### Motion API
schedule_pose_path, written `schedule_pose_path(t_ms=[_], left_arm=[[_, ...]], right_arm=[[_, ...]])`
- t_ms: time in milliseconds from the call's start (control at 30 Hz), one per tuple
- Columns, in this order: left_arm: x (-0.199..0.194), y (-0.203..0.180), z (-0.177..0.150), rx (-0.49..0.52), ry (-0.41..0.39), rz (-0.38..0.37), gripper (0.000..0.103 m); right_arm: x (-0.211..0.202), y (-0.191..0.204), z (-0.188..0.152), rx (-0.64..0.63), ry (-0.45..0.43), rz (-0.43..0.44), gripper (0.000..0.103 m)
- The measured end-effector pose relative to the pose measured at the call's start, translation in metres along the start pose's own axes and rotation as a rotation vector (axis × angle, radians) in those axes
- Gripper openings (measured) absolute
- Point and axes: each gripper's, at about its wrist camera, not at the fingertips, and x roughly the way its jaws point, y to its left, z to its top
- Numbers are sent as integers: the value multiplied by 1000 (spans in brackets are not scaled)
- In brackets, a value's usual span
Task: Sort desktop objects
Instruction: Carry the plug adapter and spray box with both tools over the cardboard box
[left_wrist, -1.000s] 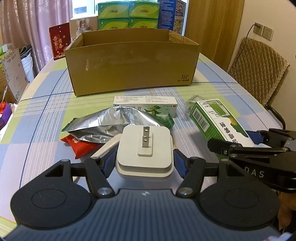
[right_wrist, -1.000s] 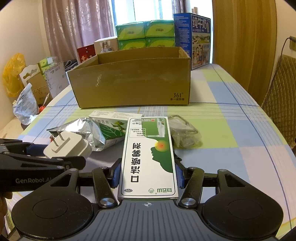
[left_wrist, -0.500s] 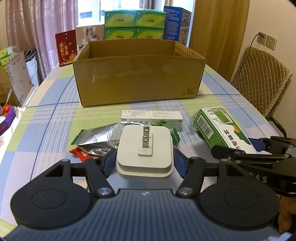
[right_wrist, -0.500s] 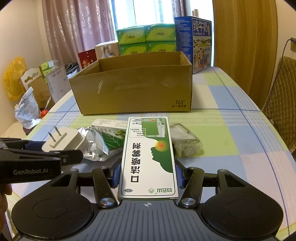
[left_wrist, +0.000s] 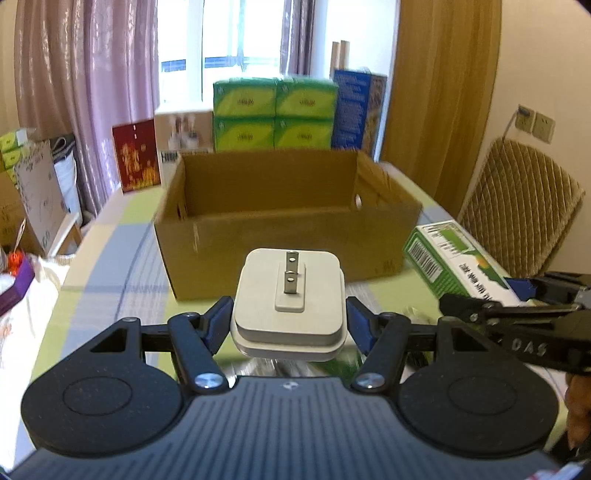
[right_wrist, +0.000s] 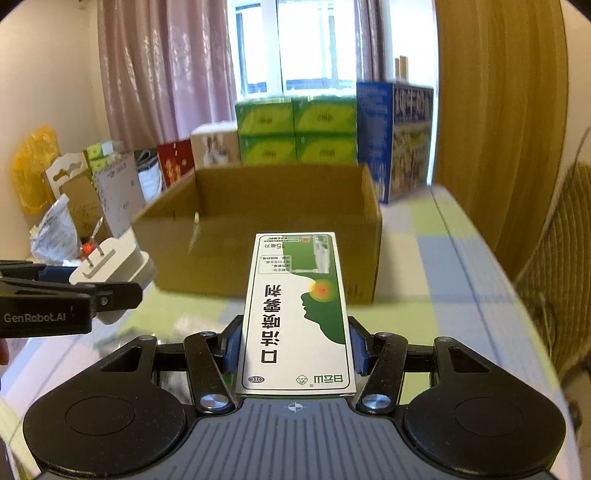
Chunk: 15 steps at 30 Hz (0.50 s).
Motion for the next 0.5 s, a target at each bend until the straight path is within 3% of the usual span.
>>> schedule_pose_path(t_ms=[267, 500], left_arm=[[45, 21, 61, -15, -42, 2, 61], [99, 39, 105, -11, -42, -7, 61]], right_arm=[[44, -7, 74, -15, -51, 27, 53], [106, -18, 123, -33, -19, 50, 53]])
